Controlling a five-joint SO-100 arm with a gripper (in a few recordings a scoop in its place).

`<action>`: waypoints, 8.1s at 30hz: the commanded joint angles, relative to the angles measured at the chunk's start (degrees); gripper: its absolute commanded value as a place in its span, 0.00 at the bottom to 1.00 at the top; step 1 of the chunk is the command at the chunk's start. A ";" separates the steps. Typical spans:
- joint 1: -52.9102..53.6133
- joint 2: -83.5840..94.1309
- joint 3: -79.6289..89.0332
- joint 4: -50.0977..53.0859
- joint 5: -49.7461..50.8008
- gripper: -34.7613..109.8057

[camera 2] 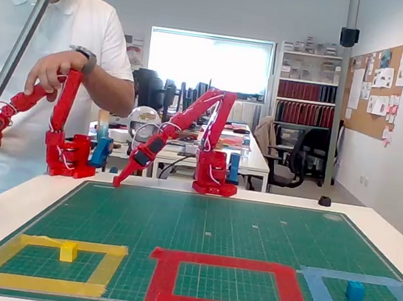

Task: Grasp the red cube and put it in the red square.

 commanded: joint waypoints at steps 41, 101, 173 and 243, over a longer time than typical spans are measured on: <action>-84.20 -55.37 -98.70 50.63 4.57 0.23; -79.63 -76.82 -128.14 50.01 2.02 0.36; -74.00 84.20 28.48 67.76 2.72 0.24; -74.00 84.20 28.48 67.76 2.72 0.24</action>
